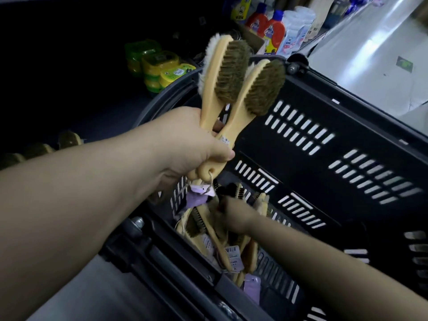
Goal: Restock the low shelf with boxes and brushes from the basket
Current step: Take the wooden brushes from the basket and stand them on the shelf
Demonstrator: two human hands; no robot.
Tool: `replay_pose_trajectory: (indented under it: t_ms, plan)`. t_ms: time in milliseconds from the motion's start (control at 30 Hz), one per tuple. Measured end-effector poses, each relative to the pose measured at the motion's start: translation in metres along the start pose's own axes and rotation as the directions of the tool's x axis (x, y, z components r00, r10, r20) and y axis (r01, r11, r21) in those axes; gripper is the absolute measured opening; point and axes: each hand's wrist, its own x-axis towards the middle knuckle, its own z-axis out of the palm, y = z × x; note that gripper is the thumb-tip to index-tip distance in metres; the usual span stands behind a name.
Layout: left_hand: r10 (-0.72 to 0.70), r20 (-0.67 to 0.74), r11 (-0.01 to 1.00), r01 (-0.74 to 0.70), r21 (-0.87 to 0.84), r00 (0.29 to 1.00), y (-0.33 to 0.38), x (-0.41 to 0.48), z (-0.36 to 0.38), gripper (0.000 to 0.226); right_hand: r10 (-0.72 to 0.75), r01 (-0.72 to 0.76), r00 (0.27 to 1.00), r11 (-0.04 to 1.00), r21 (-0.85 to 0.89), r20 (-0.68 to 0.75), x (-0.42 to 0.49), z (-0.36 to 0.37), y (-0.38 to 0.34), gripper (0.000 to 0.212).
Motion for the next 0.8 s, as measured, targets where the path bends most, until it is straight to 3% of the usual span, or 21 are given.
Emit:
replay_pose_trajectory:
  t_ms: [33,100,167,200,267,300,367,600,733,800]
  plan:
    - [-0.007,0.002,1.0,0.007,-0.006,1.0,0.0,0.0,0.0,0.017,0.024,-0.022,1.0,0.997,-0.067,0.016,0.006,0.016,0.001,0.023]
    - [-0.029,-0.003,1.0,0.029,-0.006,1.0,-0.001,0.0,-0.001,0.011,0.055,-0.056,0.998,0.998,-0.032,-0.011,0.012,0.03,0.001,0.026]
    - [-0.065,-0.005,0.998,0.065,-0.027,0.998,-0.001,0.002,-0.001,0.011,0.122,-0.12,0.992,0.953,0.279,0.013,0.011,0.022,0.0,0.012]
    - [-0.085,-0.006,0.995,0.085,-0.057,0.996,-0.001,0.003,-0.001,0.01,0.169,-0.176,0.984,0.837,0.518,0.062,0.006,0.014,0.001,0.015]
    - [-0.119,-0.002,0.984,0.117,-0.132,0.993,-0.001,0.005,0.0,0.011,0.161,-0.222,0.973,0.461,0.859,0.166,-0.014,-0.003,0.002,0.021]
    - [-0.131,0.008,0.978,0.13,-0.164,0.991,-0.002,0.006,0.001,0.011,0.132,-0.204,0.977,0.33,0.922,0.169,-0.028,-0.011,0.003,0.02]
    - [-0.145,0.03,0.967,0.148,-0.209,0.989,-0.001,0.006,0.001,0.01,0.06,-0.129,0.991,0.221,0.967,0.118,-0.057,-0.027,0.003,0.015]
    - [-0.121,0.019,0.949,0.121,-0.29,0.992,0.004,0.0,0.003,0.01,-0.347,0.043,0.938,0.071,0.997,-0.016,-0.121,-0.07,-0.026,0.03]
    - [-0.125,-0.023,0.946,0.113,-0.305,0.992,0.005,0.0,0.005,0.011,-0.421,0.154,0.898,0.021,0.988,-0.131,-0.125,-0.076,-0.045,0.038]
    - [-0.13,-0.013,0.948,0.12,-0.296,0.991,0.004,0.0,0.005,0.012,-0.412,0.239,0.889,0.045,0.97,-0.2,-0.122,-0.075,-0.05,0.044]
